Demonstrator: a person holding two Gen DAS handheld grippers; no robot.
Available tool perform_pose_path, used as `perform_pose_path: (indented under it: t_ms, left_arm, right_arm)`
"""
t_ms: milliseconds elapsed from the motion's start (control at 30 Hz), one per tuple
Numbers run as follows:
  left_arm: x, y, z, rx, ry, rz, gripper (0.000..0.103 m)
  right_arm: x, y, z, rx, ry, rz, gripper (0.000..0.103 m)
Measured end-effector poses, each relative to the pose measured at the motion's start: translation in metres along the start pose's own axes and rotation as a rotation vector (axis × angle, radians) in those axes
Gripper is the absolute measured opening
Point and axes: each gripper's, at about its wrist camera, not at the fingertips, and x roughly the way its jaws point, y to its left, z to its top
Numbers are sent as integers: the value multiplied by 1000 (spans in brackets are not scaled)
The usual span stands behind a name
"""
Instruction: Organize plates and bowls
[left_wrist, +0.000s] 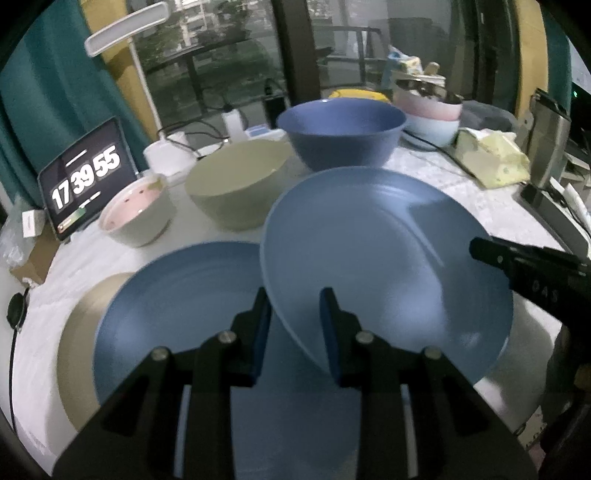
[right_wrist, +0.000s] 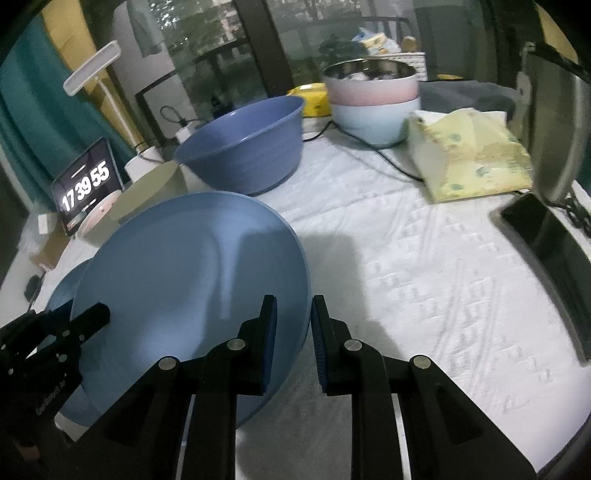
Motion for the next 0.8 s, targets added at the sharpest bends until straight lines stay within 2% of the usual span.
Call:
perform_pose_path:
  t_ms: [433,800]
  left_arm:
    - [21,-44,6,68,53,-53,28]
    - [33,-44,7,69,107,-57,30]
  right_arm:
    - [-3,-42,0,58,1,-65,21]
    - [-8,-45,2,67,-24,-85,21]
